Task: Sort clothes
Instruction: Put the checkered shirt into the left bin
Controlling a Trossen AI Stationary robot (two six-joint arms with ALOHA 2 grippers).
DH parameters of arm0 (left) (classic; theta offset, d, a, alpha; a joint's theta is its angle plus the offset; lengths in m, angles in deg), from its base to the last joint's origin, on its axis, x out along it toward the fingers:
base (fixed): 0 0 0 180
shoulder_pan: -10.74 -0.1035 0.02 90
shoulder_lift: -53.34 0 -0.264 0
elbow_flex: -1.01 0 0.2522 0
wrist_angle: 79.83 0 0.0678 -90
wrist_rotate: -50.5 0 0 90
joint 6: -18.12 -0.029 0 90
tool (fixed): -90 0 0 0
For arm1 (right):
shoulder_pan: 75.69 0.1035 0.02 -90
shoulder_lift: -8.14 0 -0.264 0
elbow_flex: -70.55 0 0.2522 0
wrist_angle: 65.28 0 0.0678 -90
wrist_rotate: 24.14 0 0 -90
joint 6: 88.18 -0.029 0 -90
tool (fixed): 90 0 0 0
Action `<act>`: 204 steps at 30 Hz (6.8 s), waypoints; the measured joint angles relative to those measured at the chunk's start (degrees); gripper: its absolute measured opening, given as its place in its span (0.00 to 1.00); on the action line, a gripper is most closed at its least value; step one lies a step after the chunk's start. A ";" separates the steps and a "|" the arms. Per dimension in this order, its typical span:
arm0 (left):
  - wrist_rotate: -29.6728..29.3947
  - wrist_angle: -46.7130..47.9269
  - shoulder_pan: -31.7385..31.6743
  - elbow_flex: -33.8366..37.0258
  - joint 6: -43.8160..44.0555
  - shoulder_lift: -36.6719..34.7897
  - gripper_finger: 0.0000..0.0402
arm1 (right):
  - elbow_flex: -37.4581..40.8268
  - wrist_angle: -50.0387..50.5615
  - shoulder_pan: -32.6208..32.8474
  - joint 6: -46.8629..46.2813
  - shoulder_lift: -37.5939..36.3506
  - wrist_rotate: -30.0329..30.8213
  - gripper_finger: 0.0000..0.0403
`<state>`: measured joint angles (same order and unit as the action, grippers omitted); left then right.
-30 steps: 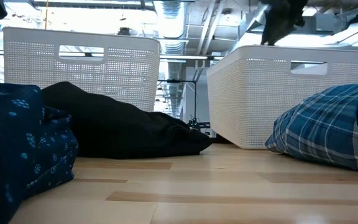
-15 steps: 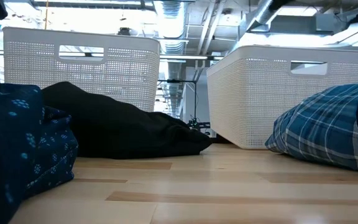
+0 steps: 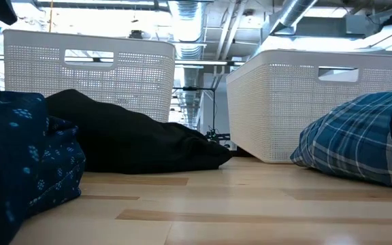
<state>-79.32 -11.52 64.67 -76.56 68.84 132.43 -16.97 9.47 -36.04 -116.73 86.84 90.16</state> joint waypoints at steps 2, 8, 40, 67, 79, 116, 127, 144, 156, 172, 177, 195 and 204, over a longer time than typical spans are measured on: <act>0.00 0.02 -0.27 0.00 -0.12 0.00 0.48 | 0.00 2.31 1.31 -1.27 2.59 -0.22 0.62; 0.00 0.00 -1.07 0.00 -0.92 0.00 0.48 | 0.00 2.52 4.08 4.55 10.65 -0.22 0.62; 0.17 -1.74 -4.92 -0.04 -2.51 0.00 0.48 | 13.18 -9.69 0.56 38.19 19.76 -2.71 0.62; -0.39 -6.27 -6.21 -0.04 -9.00 0.00 0.48 | 10.69 -17.94 -1.87 28.33 20.26 0.16 0.02; -11.02 -23.01 -7.15 -0.04 -32.47 0.00 0.49 | -3.45 -14.79 -0.83 32.06 20.22 8.48 0.00; 2.44 -76.18 -17.90 -0.04 -86.95 9.77 0.89 | -27.26 -29.95 -5.91 43.22 19.95 1.69 0.01; 5.06 -80.07 -17.94 -0.07 -92.19 10.12 0.22 | -27.39 -30.41 -6.28 43.44 19.85 1.44 0.01; -8.41 -76.90 -15.04 -2.79 -104.16 9.03 0.12 | -27.54 -25.59 -5.73 37.76 19.04 4.99 0.37; -33.16 -69.65 -12.24 -8.76 -117.63 8.33 0.12 | -27.32 -16.81 -3.62 31.54 15.74 12.52 0.66; -40.53 -47.40 -12.59 -10.40 -100.58 -11.85 0.12 | -27.22 -10.32 2.56 24.43 15.37 15.07 0.66; -37.39 -22.17 -16.16 -10.38 -76.13 -21.77 0.12 | -27.23 -8.51 3.77 21.54 15.37 15.19 0.66; -3.05 -1.04 -45.33 -1.03 -48.66 -28.04 0.12 | -26.47 -7.48 3.99 18.49 15.30 15.38 0.66; 9.98 1.87 -56.05 -0.42 -47.86 -17.82 0.12 | -26.22 -7.20 4.82 16.55 15.32 15.38 0.66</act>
<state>-69.34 -9.65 8.62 -76.98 20.97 114.61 -43.18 2.26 -31.22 -100.18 102.16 105.54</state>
